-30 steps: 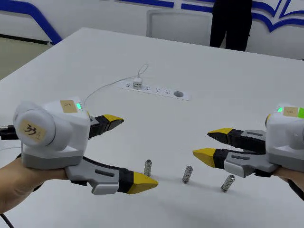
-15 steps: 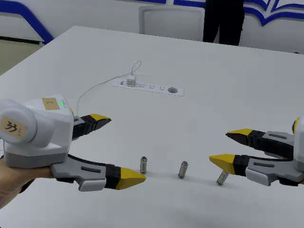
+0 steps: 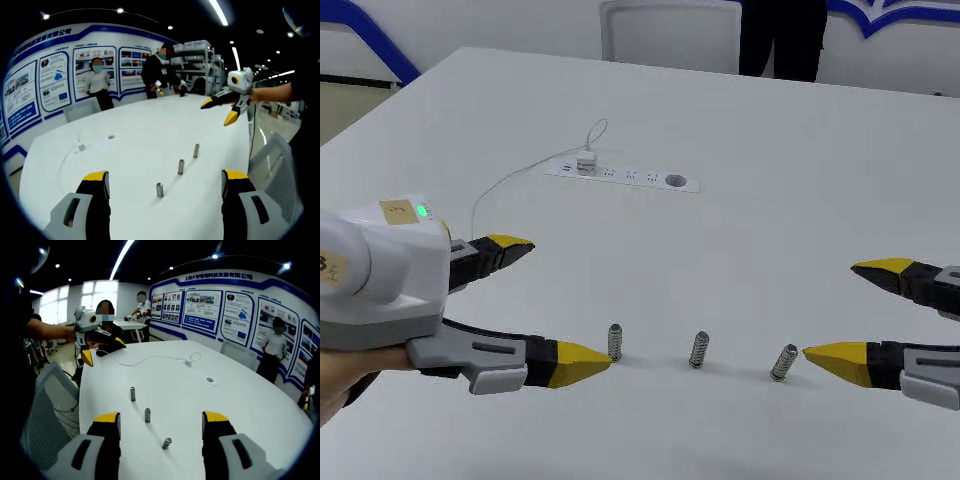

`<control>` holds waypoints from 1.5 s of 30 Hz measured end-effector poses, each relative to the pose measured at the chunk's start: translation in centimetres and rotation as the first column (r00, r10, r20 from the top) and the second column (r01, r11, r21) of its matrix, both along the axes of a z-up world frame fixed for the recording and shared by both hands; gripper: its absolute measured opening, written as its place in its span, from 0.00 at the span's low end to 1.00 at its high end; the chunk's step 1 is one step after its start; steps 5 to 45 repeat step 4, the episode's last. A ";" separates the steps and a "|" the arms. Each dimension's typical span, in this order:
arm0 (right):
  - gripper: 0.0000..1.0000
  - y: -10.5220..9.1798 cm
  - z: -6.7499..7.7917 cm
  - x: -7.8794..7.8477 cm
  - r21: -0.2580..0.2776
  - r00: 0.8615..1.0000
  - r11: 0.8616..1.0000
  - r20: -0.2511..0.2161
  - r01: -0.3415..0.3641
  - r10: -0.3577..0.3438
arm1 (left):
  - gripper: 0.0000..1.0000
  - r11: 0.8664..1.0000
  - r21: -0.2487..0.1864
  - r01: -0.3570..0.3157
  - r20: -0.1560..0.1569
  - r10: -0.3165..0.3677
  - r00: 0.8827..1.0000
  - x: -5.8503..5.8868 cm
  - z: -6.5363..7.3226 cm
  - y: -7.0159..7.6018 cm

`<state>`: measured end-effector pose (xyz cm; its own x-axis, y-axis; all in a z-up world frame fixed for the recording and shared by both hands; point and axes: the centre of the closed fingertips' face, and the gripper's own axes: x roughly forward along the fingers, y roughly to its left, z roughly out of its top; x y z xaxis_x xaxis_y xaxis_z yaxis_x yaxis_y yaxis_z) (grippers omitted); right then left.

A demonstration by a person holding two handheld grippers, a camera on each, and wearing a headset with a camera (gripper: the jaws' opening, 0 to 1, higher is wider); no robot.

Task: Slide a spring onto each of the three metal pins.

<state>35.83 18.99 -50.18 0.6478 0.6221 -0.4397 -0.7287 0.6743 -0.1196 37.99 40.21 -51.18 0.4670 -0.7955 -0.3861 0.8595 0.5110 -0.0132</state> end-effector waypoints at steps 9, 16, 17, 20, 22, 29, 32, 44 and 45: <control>0.70 -0.4 0.0 -0.2 0.001 1.000 1.000 -0.003 0.002 -0.002 | 0.96 1.000 -0.003 -0.005 -0.001 0.005 1.000 0.1 0.0 0.0; 0.70 -0.4 0.0 -0.2 0.001 1.000 1.000 -0.003 0.002 -0.002 | 0.96 1.000 -0.003 -0.005 -0.001 0.005 1.000 0.1 0.0 0.0; 0.70 -0.4 0.0 -0.2 0.001 1.000 1.000 -0.003 0.002 -0.002 | 0.96 1.000 -0.003 -0.005 -0.001 0.005 1.000 0.1 0.0 0.0; 0.70 -0.4 0.0 -0.2 0.001 1.000 1.000 -0.003 0.002 -0.002 | 0.96 1.000 -0.003 -0.005 -0.001 0.005 1.000 0.1 0.0 0.0; 0.70 -0.4 0.0 -0.2 0.001 1.000 1.000 -0.003 0.002 -0.002 | 0.96 1.000 -0.003 -0.005 -0.001 0.005 1.000 0.1 0.0 0.0; 0.70 -0.4 0.0 -0.2 0.001 1.000 1.000 -0.003 0.002 -0.002 | 0.96 1.000 -0.003 -0.005 -0.001 0.005 1.000 0.1 0.0 0.0; 0.70 -0.4 0.0 -0.2 0.001 1.000 1.000 -0.003 0.002 -0.002 | 0.96 1.000 -0.003 -0.005 -0.001 0.005 1.000 0.1 0.0 0.0; 0.70 -0.4 0.0 -0.2 0.001 1.000 1.000 -0.003 0.002 -0.002 | 0.96 1.000 -0.003 -0.005 -0.001 0.005 1.000 0.1 0.0 0.0; 0.70 -0.4 0.0 -0.2 0.001 1.000 1.000 -0.003 0.002 -0.002 | 0.96 1.000 -0.003 -0.005 -0.001 0.005 1.000 0.1 0.0 0.0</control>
